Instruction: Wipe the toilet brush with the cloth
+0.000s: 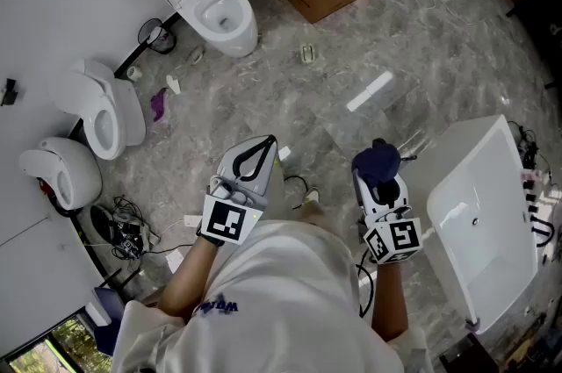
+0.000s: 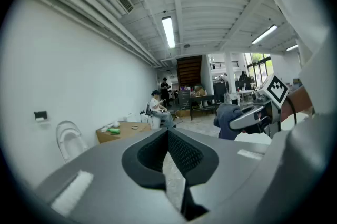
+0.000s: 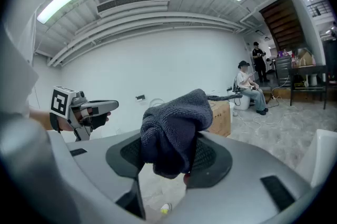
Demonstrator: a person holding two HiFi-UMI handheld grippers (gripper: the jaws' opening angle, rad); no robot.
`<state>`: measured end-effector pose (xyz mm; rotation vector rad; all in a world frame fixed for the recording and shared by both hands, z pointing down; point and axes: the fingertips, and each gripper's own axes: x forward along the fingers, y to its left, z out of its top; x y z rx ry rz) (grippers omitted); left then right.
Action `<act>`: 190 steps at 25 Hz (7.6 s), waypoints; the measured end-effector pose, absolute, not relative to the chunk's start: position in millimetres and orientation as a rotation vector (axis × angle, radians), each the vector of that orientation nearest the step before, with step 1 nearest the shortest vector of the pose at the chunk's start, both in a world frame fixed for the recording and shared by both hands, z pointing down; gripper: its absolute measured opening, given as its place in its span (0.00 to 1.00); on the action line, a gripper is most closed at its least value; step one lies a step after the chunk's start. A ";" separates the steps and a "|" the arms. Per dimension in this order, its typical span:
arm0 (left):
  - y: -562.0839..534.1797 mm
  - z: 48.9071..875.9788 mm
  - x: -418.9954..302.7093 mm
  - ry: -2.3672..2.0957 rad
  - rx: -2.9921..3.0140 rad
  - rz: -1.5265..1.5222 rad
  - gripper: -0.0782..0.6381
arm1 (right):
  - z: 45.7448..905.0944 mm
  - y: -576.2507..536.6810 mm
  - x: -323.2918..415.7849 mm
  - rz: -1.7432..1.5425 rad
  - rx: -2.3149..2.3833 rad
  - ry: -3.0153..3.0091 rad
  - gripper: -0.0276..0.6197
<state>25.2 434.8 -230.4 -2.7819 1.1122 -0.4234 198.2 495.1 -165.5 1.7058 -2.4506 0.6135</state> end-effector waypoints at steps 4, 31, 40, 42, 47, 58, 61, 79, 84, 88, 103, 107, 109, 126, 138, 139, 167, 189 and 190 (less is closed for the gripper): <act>452.0 -230.2 38.8 1.136 -2.748 -0.423 0.11 | -170.4 515.0 211.2 0.538 1.729 -2.447 0.35; 342.4 -190.9 -53.7 1.341 -2.921 -0.302 0.11 | -157.1 392.8 135.7 0.588 1.608 -2.408 0.37; 261.4 -161.5 -92.2 1.285 -3.028 -0.292 0.11 | -159.5 334.1 104.9 0.626 1.700 -2.307 0.38; 249.9 -154.0 -98.7 1.321 -3.044 -0.290 0.11 | -154.4 324.8 101.6 0.628 1.685 -2.283 0.39; 221.6 -139.5 -84.9 1.341 -3.056 -0.377 0.11 | -142.0 296.1 118.1 0.629 1.629 -2.249 0.39; 135.6 -92.2 -44.2 1.659 -2.924 -0.542 0.11 | -34.2 193.9 176.2 0.782 1.349 -2.301 0.38; 119.7 -70.3 -18.2 1.717 -2.937 -0.601 0.11 | -2.8 168.7 211.0 0.781 1.323 -2.286 0.37; 21.8 249.3 14.0 1.627 -2.960 -0.599 0.11 | 302.1 27.8 262.5 0.229 1.410 -2.035 0.36; -8.2 350.4 8.1 1.527 -2.903 -0.642 0.11 | 388.8 -23.7 258.7 -0.087 1.381 -1.959 0.35; -36.4 416.6 2.7 1.556 -2.897 -0.559 0.11 | 460.1 -57.4 269.0 -0.215 1.337 -1.956 0.34; -128.3 494.6 -16.2 1.494 -2.814 -0.301 0.11 | 480.9 -182.4 251.1 -0.528 1.402 -2.024 0.32; -139.7 479.5 -5.2 1.461 -2.803 -0.206 0.11 | 471.1 -185.4 218.9 -0.696 1.296 -1.960 0.32; -139.2 476.8 0.7 1.439 -2.808 -0.189 0.11 | 467.4 -183.1 208.6 -0.746 1.287 -1.934 0.32; -136.0 477.4 1.8 1.409 -2.878 -0.134 0.11 | 487.3 -168.0 170.7 -0.636 1.087 -2.047 0.32; -132.9 470.3 6.7 1.364 -2.854 -0.149 0.11 | 536.3 -145.4 167.5 -0.502 0.881 -1.997 0.32; -132.9 470.2 7.8 1.358 -2.856 -0.147 0.11 | 543.3 -142.4 167.0 -0.495 0.853 -1.984 0.32; -144.5 491.4 58.2 1.145 -2.987 -0.232 0.11 | 443.9 -153.5 166.6 -0.729 1.233 -1.966 0.31; -136.2 488.4 35.6 1.179 -2.961 -0.279 0.11 | 525.2 -132.6 131.7 -0.666 0.826 -1.931 0.31; -135.8 488.1 35.9 1.178 -2.960 -0.280 0.11 | 527.2 -131.6 132.2 -0.659 0.819 -1.931 0.31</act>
